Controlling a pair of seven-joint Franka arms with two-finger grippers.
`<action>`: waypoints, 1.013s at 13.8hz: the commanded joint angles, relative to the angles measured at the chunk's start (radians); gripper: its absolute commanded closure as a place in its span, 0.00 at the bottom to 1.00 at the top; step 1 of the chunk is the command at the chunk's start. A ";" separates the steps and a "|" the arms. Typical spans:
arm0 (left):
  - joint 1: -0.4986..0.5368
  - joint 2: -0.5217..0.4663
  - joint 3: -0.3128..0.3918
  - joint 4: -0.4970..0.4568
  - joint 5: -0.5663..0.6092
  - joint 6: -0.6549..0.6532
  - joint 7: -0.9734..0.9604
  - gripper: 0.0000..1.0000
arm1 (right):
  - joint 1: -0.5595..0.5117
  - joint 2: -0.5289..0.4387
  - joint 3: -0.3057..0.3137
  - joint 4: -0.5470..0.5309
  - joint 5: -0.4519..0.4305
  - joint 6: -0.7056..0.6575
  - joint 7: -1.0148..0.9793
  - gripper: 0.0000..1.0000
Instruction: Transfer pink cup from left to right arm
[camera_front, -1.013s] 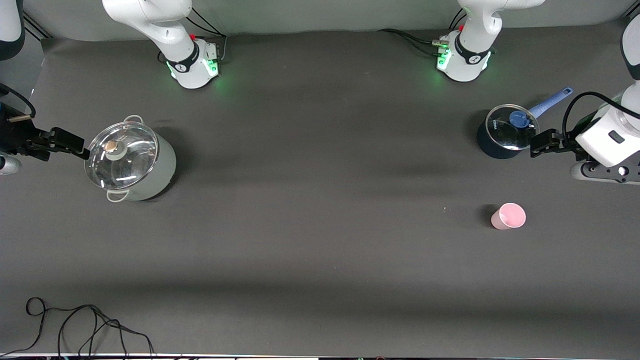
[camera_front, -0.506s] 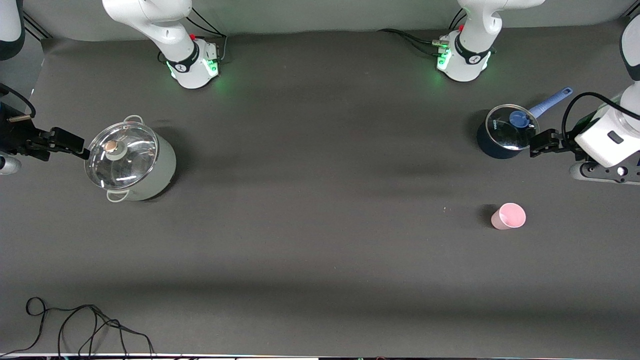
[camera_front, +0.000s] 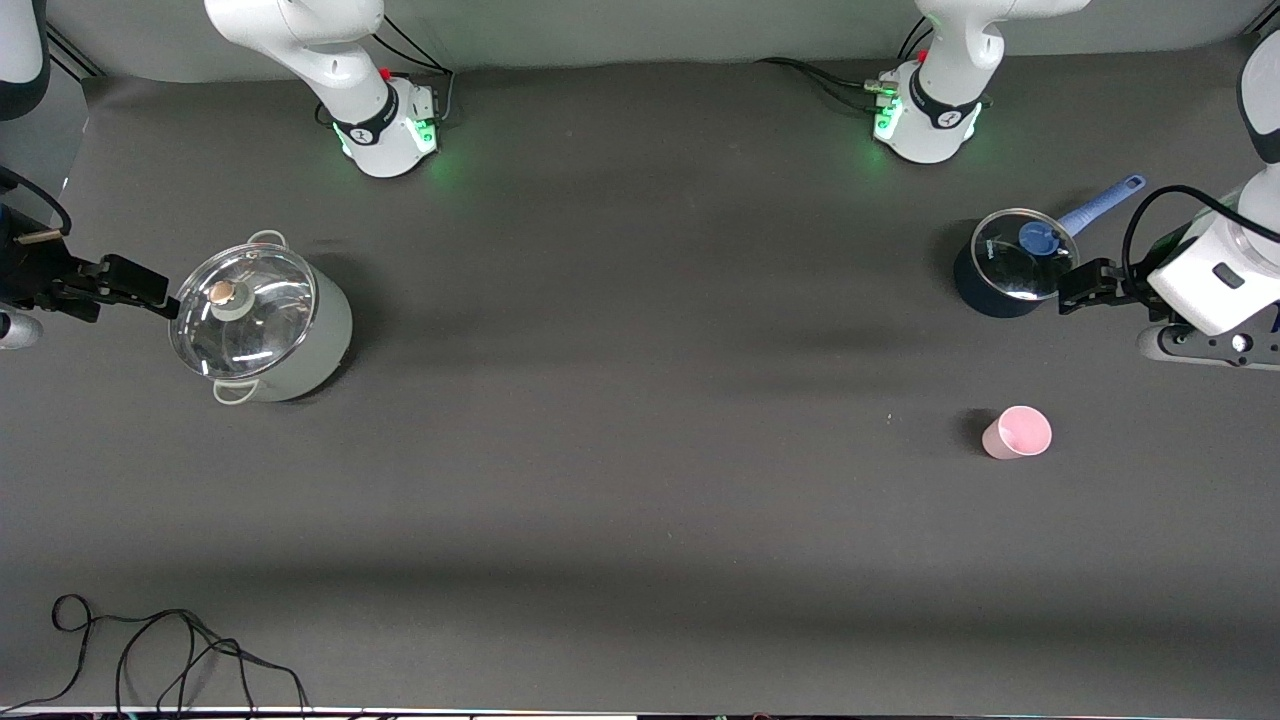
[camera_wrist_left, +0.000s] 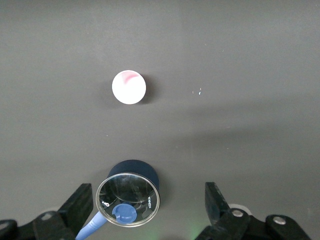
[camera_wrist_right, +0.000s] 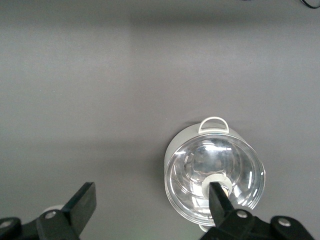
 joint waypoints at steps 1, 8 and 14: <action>0.000 -0.018 0.001 -0.010 -0.004 -0.010 0.000 0.00 | 0.006 -0.006 -0.006 0.009 0.014 -0.010 0.012 0.00; 0.000 -0.018 0.002 -0.010 -0.004 -0.010 0.000 0.00 | 0.004 -0.023 -0.012 0.001 0.005 -0.009 -0.033 0.00; 0.009 -0.013 0.004 -0.007 -0.004 -0.023 0.029 0.00 | 0.004 -0.022 -0.013 0.003 0.003 -0.009 -0.033 0.00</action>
